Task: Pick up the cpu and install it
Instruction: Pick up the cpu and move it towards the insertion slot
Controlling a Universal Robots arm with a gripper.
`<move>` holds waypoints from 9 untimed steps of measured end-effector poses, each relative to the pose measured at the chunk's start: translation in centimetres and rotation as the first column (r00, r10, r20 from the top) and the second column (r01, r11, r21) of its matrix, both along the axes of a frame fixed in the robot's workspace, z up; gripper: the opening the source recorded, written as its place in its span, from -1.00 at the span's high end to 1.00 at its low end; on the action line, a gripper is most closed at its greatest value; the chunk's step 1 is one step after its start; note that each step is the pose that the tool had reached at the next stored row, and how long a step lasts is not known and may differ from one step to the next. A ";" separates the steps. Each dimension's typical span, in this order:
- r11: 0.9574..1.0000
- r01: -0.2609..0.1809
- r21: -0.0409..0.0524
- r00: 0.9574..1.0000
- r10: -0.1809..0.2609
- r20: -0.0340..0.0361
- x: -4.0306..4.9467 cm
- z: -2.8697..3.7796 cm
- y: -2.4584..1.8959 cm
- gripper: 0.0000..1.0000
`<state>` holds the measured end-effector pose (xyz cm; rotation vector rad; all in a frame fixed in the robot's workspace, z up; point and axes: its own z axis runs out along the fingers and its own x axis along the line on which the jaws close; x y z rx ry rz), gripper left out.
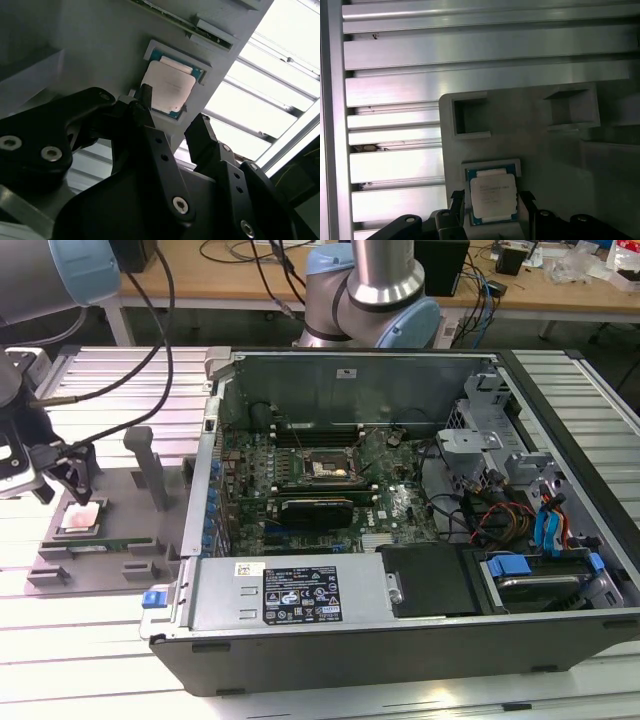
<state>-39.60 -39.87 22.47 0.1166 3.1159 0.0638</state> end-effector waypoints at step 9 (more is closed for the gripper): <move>1.000 0.000 0.000 1.000 0.000 0.000 0.00 -0.89 0.00 -0.09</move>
